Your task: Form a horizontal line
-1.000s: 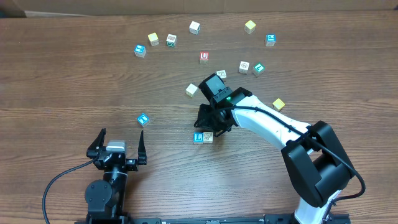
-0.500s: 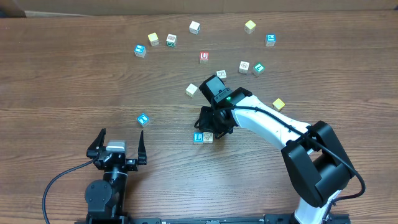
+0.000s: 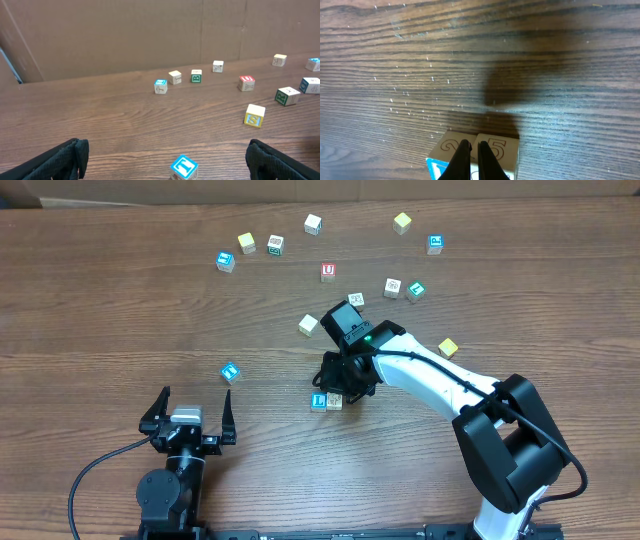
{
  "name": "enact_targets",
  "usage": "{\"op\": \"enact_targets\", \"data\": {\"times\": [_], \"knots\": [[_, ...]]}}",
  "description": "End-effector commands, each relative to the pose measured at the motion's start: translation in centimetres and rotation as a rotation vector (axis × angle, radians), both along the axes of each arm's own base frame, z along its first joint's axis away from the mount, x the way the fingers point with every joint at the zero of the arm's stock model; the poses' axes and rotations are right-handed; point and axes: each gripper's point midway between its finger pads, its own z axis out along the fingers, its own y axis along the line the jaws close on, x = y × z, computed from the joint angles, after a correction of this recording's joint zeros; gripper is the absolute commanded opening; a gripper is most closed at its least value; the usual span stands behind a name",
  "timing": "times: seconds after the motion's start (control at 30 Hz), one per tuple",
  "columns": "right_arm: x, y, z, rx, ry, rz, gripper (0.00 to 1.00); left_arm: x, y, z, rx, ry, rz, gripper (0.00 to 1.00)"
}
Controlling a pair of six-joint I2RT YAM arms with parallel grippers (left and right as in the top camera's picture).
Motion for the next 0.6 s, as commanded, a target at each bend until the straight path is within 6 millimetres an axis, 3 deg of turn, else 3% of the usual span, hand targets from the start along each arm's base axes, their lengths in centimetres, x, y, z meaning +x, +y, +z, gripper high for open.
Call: {"op": "enact_targets", "data": {"times": [0.0,0.57], "knots": [[-0.24,0.22,0.72,0.017,-0.003,0.003,0.05,-0.03,0.2,0.05,0.019,-0.007,0.008,0.99],[0.25,0.55,0.86,0.032,-0.024,0.003,0.08,-0.03,0.2,0.05,0.019,-0.007,0.008,1.0]]}}
